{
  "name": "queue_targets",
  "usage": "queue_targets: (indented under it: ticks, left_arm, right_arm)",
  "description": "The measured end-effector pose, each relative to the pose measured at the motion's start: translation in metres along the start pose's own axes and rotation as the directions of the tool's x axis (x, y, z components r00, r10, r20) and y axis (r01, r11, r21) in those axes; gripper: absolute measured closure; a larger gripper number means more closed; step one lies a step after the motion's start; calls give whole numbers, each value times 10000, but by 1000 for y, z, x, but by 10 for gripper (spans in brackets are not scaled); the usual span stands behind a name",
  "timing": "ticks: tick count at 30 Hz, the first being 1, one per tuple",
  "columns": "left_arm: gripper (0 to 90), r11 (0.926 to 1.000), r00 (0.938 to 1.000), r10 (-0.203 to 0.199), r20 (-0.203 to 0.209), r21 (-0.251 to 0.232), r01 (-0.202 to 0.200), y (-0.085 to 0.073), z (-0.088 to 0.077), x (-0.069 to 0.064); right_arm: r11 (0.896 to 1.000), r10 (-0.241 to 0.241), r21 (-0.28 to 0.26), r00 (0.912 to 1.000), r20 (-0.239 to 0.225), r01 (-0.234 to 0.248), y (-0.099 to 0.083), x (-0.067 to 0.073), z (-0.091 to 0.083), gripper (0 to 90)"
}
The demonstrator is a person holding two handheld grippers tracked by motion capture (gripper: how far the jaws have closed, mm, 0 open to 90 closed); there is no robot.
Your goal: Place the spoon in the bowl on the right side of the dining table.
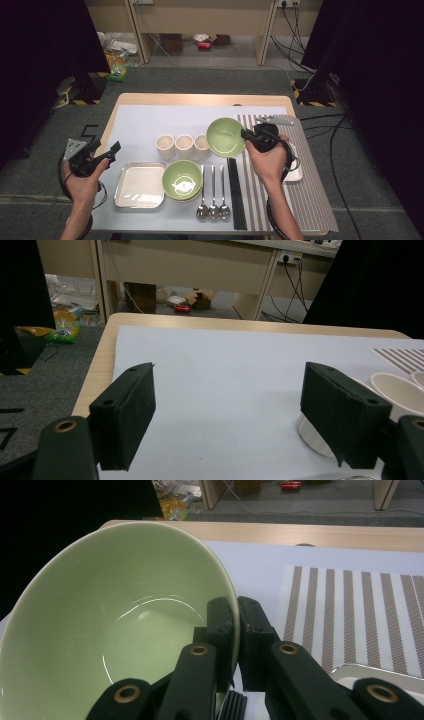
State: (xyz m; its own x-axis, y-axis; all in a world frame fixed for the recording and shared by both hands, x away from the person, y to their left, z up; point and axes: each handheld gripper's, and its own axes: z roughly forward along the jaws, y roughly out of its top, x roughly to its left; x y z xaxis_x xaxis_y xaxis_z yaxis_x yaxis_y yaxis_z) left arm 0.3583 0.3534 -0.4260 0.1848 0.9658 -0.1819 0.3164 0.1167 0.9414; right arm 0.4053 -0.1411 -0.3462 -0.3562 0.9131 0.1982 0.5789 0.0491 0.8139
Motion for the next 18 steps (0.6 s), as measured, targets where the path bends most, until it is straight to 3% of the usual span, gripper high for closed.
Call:
queue_targets:
  ticks: [18]
  left_arm:
    - [213, 10000, 10000, 2, -26, 2, -2, 0, 0, 0]
  right_arm:
    - [9988, 425, 225, 9970, 647, -440, -5, -32, -4, 856]
